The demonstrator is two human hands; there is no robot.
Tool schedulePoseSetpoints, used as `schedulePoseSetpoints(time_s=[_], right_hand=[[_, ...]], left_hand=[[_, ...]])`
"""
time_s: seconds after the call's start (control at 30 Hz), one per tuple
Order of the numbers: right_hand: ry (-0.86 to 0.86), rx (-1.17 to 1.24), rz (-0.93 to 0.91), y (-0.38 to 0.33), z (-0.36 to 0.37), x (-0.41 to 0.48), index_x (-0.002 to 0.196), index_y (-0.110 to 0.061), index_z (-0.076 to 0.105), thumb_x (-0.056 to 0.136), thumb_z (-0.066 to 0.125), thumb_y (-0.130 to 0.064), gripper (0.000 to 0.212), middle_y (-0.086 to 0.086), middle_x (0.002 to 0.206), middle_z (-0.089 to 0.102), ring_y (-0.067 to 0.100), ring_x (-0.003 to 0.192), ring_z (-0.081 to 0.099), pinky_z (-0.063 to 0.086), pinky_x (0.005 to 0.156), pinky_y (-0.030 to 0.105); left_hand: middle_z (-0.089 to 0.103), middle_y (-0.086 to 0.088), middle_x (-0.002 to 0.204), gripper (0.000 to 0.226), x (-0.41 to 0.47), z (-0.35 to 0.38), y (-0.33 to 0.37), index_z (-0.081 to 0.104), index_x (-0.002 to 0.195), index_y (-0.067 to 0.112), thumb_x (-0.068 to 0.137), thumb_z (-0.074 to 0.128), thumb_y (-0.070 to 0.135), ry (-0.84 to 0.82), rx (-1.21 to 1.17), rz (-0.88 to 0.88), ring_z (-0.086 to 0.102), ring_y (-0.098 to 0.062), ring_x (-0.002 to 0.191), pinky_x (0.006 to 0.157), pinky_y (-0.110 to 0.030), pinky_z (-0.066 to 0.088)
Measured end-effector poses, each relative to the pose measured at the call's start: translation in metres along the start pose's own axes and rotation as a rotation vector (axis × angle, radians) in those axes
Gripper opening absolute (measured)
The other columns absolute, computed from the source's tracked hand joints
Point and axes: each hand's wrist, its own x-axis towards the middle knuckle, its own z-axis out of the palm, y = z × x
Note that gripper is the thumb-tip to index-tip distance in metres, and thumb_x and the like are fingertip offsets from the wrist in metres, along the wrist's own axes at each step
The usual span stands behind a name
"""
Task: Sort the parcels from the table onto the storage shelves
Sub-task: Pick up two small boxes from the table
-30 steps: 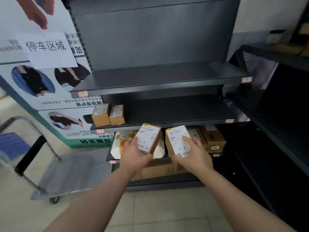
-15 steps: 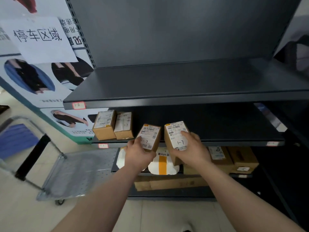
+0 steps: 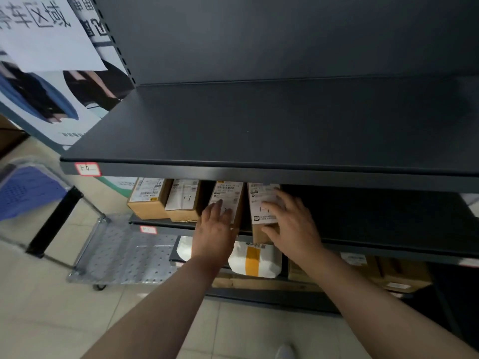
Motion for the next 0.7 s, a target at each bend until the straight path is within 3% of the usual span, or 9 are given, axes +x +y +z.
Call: schedulePoseSetpoints(time_s=[0.1, 0.27, 0.47, 0.53, 0.63, 0.7], right_hand=[[-0.022, -0.022, -0.073, -0.005, 0.009, 0.0, 0.142, -0.033, 0.041, 0.09, 0.062, -0.018, 0.058, -0.004, 0.152, 0.032, 0.02, 0.141, 0.025, 0.029, 0.111, 0.038], [-0.045, -0.076, -0.065, -0.021, 0.019, 0.018, 0.148, -0.032, 0.029, 0.092, 0.057, -0.012, 0.066, -0.002, 0.158, 0.02, 0.02, 0.146, 0.011, 0.026, 0.115, 0.037], [-0.098, -0.049, -0.008, -0.032, 0.021, 0.033, 0.151, -0.033, 0.019, 0.095, 0.052, -0.011, 0.069, -0.005, 0.161, 0.006, 0.017, 0.148, -0.001, 0.024, 0.117, 0.037], [-0.097, -0.087, -0.01, -0.034, 0.02, 0.03, 0.151, -0.032, 0.016, 0.095, 0.054, -0.015, 0.07, -0.003, 0.161, 0.004, 0.017, 0.148, -0.003, 0.015, 0.117, 0.038], [-0.059, -0.148, 0.002, -0.037, 0.021, 0.02, 0.152, -0.033, 0.01, 0.091, 0.059, -0.025, 0.078, -0.003, 0.161, -0.001, 0.016, 0.145, -0.012, -0.001, 0.114, 0.04], [-0.018, -0.141, 0.049, -0.04, 0.022, 0.009, 0.152, -0.032, 0.013, 0.089, 0.062, -0.025, 0.08, -0.004, 0.161, 0.001, 0.016, 0.145, -0.011, -0.001, 0.114, 0.04]], left_hand=[[0.032, -0.006, 0.155, 0.061, 0.002, 0.004, -0.009, 0.029, 0.15, 0.018, 0.094, 0.055, 0.02, -0.064, 0.087, 0.127, 0.031, -0.023, 0.141, 0.112, -0.038, 0.032], [0.003, -0.004, 0.163, 0.083, 0.012, 0.003, -0.022, 0.001, 0.155, 0.02, 0.089, 0.048, 0.001, -0.193, 0.053, 0.116, 0.007, -0.022, 0.149, 0.117, -0.038, 0.016], [-0.003, -0.008, 0.163, 0.088, 0.025, -0.006, -0.023, -0.003, 0.155, 0.015, 0.088, 0.053, 0.003, -0.299, 0.087, 0.131, 0.003, -0.026, 0.149, 0.119, -0.04, 0.015], [-0.005, -0.01, 0.162, 0.09, 0.024, -0.008, -0.024, -0.005, 0.154, 0.012, 0.088, 0.055, 0.005, -0.319, 0.099, 0.143, 0.001, -0.027, 0.149, 0.12, -0.041, 0.013], [-0.001, -0.014, 0.162, 0.083, 0.021, -0.011, -0.027, -0.002, 0.154, 0.007, 0.089, 0.051, 0.004, -0.256, 0.056, 0.14, 0.002, -0.028, 0.149, 0.119, -0.04, 0.012], [0.011, -0.015, 0.16, 0.077, 0.017, -0.015, -0.03, 0.008, 0.153, 0.005, 0.089, 0.051, 0.003, -0.175, 0.032, 0.174, 0.01, -0.028, 0.148, 0.118, -0.038, 0.017]])
